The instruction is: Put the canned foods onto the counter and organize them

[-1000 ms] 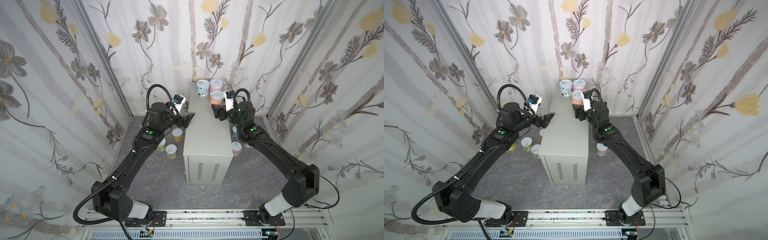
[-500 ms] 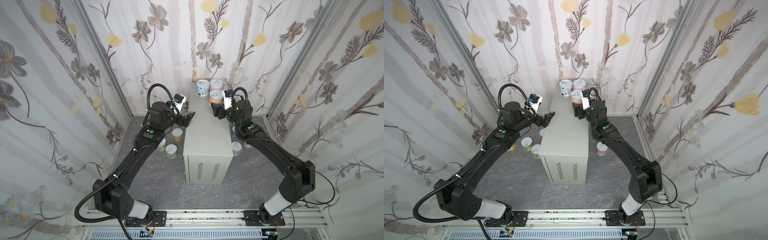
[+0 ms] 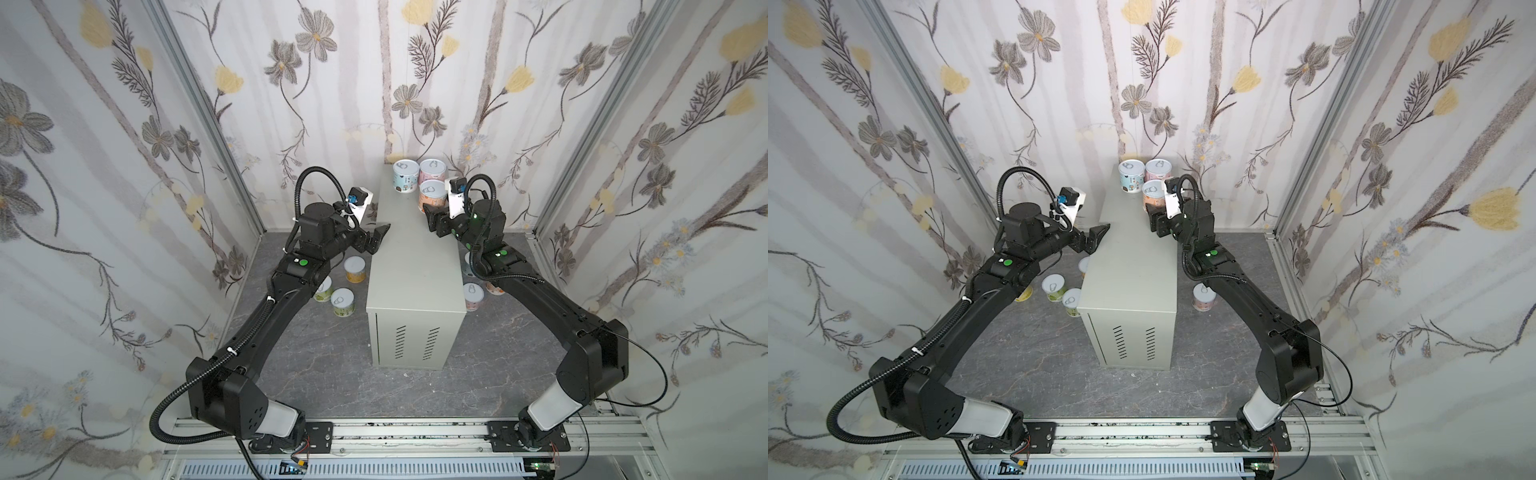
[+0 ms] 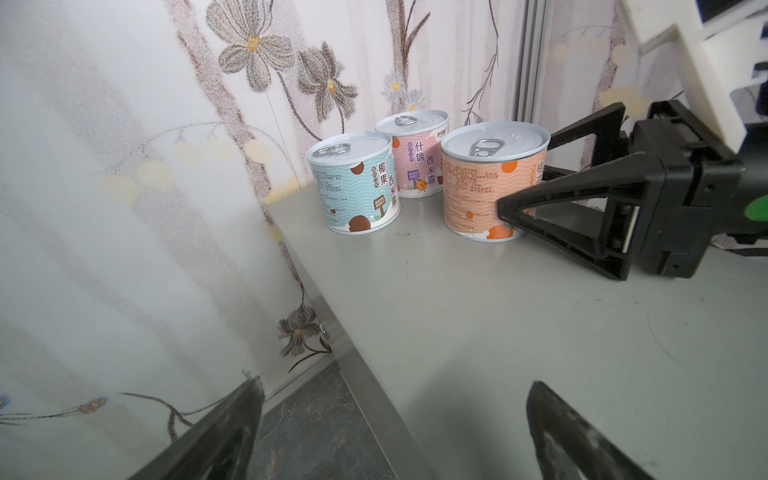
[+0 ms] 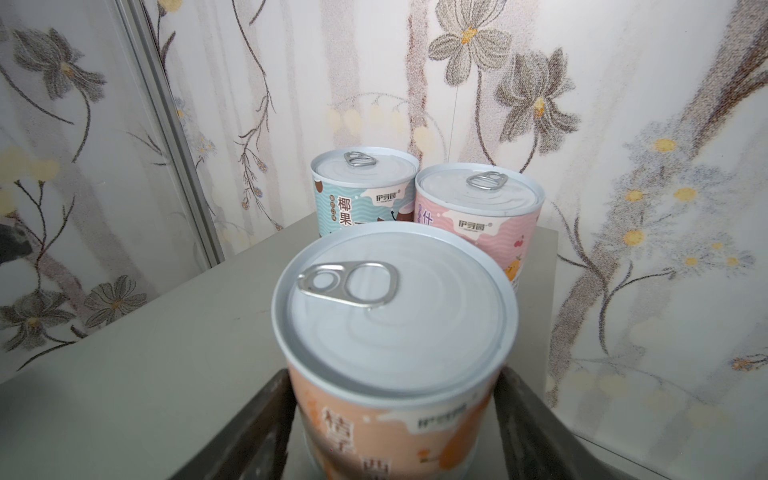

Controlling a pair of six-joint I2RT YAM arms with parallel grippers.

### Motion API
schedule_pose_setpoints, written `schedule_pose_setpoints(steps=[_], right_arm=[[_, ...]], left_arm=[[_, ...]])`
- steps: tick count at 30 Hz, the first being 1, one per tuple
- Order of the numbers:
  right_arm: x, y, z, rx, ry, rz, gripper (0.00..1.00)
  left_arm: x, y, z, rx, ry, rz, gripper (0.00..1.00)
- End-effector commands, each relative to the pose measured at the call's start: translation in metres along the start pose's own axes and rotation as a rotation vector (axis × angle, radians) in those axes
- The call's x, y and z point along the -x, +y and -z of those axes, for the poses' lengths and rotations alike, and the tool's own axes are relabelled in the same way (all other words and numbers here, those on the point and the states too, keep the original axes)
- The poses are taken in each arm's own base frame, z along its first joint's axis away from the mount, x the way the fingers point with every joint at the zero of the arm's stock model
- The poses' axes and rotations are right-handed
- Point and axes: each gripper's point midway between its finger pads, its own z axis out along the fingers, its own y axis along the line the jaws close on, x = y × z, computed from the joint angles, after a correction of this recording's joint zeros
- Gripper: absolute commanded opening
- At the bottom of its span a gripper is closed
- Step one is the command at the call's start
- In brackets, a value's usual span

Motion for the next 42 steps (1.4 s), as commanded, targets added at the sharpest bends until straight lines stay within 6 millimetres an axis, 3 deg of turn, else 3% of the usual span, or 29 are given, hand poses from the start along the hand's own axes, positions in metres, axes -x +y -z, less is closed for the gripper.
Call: schedule_pose_setpoints(steps=[1,42], right_arm=[[0.009,-0.005,0.0,-0.022,-0.03,0.001,0.75],[-0.006,-0.005,-0.01,0.0,0.004,-0.015,0.74]], left_arm=[[-0.003,-0.001,0.0,-0.008,0.019,-0.018,1.0],[-0.008,-0.002,-0.002,-0.013,0.032,-0.014,1.0]])
